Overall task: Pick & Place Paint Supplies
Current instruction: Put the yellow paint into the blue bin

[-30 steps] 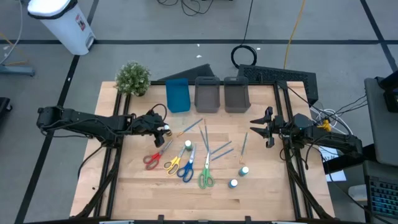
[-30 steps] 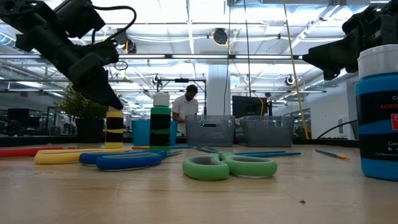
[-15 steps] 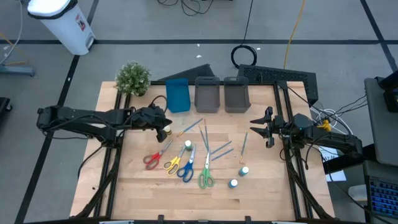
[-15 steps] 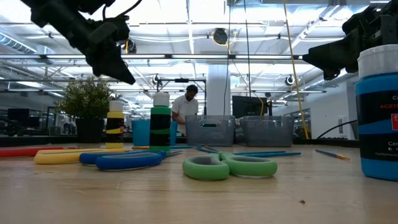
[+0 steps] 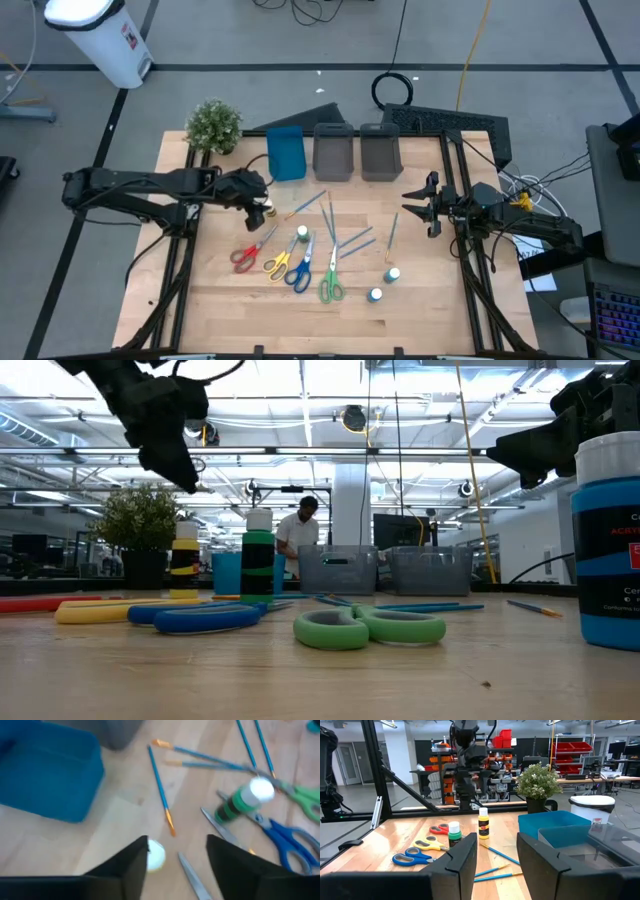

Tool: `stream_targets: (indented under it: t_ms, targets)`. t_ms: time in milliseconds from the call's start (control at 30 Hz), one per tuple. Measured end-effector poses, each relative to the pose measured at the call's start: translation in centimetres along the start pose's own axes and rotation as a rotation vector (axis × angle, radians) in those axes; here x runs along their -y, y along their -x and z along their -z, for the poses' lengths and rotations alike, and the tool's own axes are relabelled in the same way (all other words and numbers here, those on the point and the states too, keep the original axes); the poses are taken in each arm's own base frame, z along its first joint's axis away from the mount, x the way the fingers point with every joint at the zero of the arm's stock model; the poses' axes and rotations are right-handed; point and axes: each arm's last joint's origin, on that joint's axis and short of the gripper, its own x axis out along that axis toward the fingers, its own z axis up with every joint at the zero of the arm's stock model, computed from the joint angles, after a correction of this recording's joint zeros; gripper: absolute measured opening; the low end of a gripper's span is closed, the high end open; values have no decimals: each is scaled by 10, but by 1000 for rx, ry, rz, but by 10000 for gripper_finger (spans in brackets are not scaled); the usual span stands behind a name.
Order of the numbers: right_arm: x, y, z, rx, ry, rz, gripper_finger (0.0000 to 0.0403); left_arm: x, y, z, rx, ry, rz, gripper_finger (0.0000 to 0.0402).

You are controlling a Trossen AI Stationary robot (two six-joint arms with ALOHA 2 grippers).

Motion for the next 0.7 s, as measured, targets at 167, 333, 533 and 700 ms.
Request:
stream_targets:
  t_ms: [167, 333, 533, 700]
  targets:
    - [0, 0, 0, -2, 0, 0, 130, 0, -17, 3, -91, -46, -33, 282]
    - [0, 0, 0, -2, 0, 0, 130, 0, -30, 4, -139, -85, -81, 297]
    - [0, 0, 0, -2, 0, 0, 130, 0, -42, 6, -186, -96, -95, 279]
    - [0, 0, 0, -2, 0, 0, 130, -4, -46, 5, -191, -98, -107, 253]
